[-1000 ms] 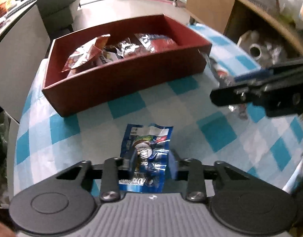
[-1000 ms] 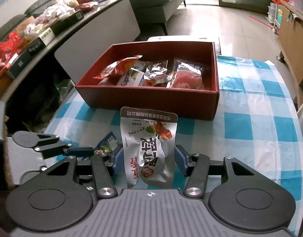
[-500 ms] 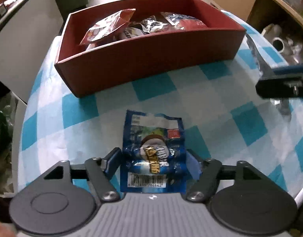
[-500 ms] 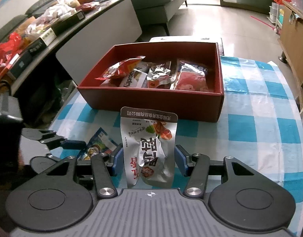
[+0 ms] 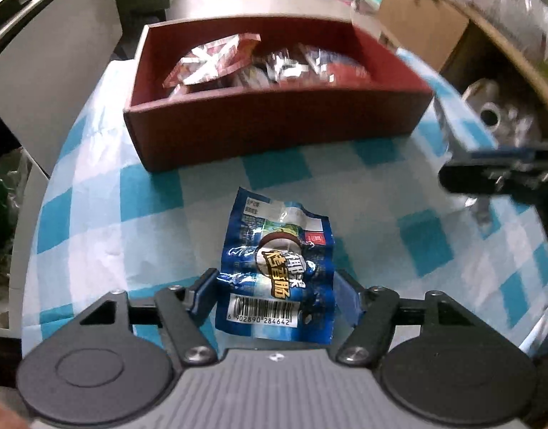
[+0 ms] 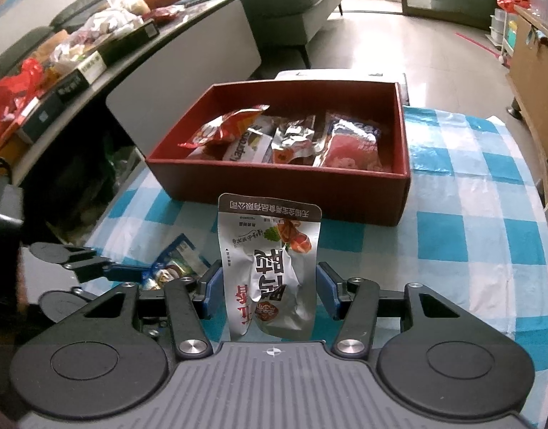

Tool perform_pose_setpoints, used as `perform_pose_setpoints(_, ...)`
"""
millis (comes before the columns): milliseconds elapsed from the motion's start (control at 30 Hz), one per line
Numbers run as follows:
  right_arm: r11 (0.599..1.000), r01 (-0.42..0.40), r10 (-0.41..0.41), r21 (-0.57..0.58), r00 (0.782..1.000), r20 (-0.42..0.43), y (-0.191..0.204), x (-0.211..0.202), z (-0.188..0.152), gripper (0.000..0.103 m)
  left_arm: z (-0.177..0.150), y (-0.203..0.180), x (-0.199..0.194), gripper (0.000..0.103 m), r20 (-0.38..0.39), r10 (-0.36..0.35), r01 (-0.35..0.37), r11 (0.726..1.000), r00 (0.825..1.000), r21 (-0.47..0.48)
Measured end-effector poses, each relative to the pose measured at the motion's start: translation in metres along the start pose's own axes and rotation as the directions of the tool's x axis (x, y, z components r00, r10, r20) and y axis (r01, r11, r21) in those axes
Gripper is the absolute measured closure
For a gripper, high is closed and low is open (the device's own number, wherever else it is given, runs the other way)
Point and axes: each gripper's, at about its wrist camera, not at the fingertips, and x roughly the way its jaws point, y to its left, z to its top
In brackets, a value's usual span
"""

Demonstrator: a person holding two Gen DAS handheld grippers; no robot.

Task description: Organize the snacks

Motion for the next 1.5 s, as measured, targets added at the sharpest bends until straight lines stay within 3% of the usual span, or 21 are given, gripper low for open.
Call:
perform_pose_setpoints(333,1.0,-0.002,0.001,0.021,0.999,0.052,-0.002,-0.005,0.015,0.042,0.027,-0.008,-0.028,0.041,0.131,-0.002,0.0,1.0,0.991,0.012)
perform_pose_setpoints(833,0.999,0.006,-0.011,0.038,0.992,0.124,-0.007,0.004,0.062,0.042,0.081,-0.005,-0.028,0.041,0.226,0.047,-0.046,0.999,0.973,-0.011)
perform_pose_setpoints(1067,0.998,0.022,-0.03,0.057,0.99,0.14,-0.018,0.026,0.094,0.042,0.121,-0.008,-0.005,0.041,0.261,0.111,-0.113,0.994,0.959,-0.009)
perform_pose_setpoints(1167,0.997,0.033,-0.044,0.073,0.988,0.147,-0.025,0.041,0.106,0.038,0.135,-0.007,0.008,0.04,0.262,0.139,-0.142,0.99,0.955,-0.01)
perform_pose_setpoints(1200,0.996,0.04,-0.051,0.081,0.989,0.142,-0.028,0.045,0.108,0.032,0.138,-0.007,0.013,0.04,0.263,0.161,-0.164,0.986,0.951,-0.012)
perform_pose_setpoints(1300,0.993,0.056,-0.069,0.106,0.991,0.119,-0.034,0.059,0.11,0.032,0.142,-0.006,0.022,0.039,0.248,0.203,-0.208,0.978,0.947,-0.005)
perform_pose_setpoints(1500,0.992,0.074,-0.084,0.099,0.991,0.099,-0.031,0.057,0.104,0.031,0.136,-0.01,0.015,0.038,0.254,0.187,-0.2,0.979,0.949,0.028)
